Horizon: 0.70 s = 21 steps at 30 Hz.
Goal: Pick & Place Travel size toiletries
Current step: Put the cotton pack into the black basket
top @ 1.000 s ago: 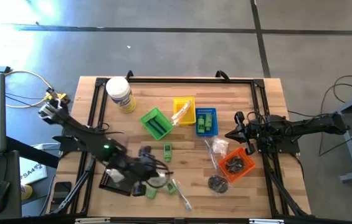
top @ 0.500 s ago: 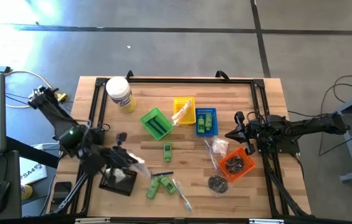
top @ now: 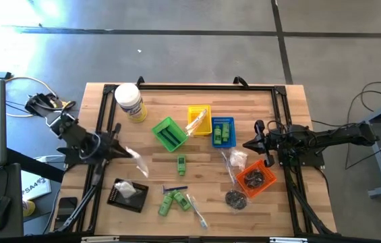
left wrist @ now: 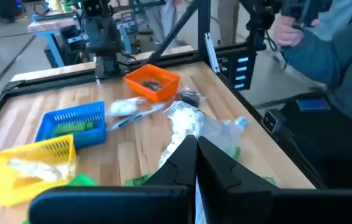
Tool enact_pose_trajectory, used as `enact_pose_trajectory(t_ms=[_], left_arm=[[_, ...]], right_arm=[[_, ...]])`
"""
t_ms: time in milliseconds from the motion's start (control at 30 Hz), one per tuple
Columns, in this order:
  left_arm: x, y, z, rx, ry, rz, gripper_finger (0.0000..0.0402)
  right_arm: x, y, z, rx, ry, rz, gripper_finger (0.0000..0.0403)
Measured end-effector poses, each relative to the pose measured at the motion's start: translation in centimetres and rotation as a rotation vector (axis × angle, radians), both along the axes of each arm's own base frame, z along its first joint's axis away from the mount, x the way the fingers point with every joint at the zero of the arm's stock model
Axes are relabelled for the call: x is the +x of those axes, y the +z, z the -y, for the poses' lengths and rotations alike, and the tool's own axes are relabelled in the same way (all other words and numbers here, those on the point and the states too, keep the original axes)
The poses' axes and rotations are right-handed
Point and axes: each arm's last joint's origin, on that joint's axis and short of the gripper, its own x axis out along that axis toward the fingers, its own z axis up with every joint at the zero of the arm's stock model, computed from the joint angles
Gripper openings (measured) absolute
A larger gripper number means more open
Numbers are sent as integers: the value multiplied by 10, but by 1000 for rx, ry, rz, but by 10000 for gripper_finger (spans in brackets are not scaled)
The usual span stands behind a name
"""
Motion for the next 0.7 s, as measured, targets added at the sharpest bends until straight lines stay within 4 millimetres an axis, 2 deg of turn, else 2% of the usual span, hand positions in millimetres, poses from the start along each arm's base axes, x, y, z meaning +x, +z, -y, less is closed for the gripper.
enact_pose_trajectory(t_ms=[167, 333, 500, 700], left_arm=[[-22, -22, -15, -72, -22, 78, 0], [-35, -42, -23, -120, -28, 96, 0], [-42, -54, -29, -166, -16, 100, 0], [-43, -53, -29, -191, -12, 113, 0]], right_arm=[[0, 0, 0, 0, 0, -4, 4], [1, -2, 0, -1, -3, -19, 4], [2, -3, 0, -2, -4, -34, 4], [3, -4, 0, -2, -3, -40, 4]])
